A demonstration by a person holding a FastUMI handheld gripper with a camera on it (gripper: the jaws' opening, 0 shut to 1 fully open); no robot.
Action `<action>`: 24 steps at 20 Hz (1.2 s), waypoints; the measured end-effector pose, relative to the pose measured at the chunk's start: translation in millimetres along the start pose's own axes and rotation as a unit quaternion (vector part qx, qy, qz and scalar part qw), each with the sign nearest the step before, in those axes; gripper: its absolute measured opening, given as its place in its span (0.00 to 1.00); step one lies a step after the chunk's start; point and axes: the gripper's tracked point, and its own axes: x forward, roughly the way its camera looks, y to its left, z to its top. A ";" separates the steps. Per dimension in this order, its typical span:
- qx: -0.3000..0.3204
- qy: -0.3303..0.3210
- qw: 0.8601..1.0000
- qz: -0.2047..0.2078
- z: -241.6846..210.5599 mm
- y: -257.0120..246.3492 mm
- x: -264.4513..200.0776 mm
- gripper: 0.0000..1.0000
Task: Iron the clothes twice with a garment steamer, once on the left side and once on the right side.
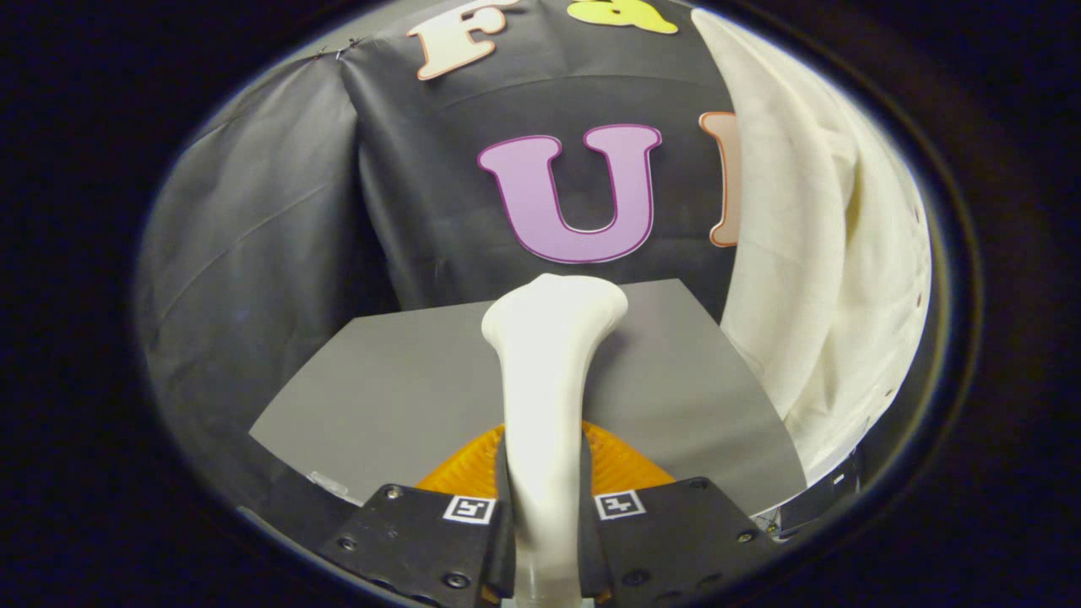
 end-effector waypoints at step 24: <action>0.022 -0.207 0.977 0.042 124.0 -123.5 -248.5 0.27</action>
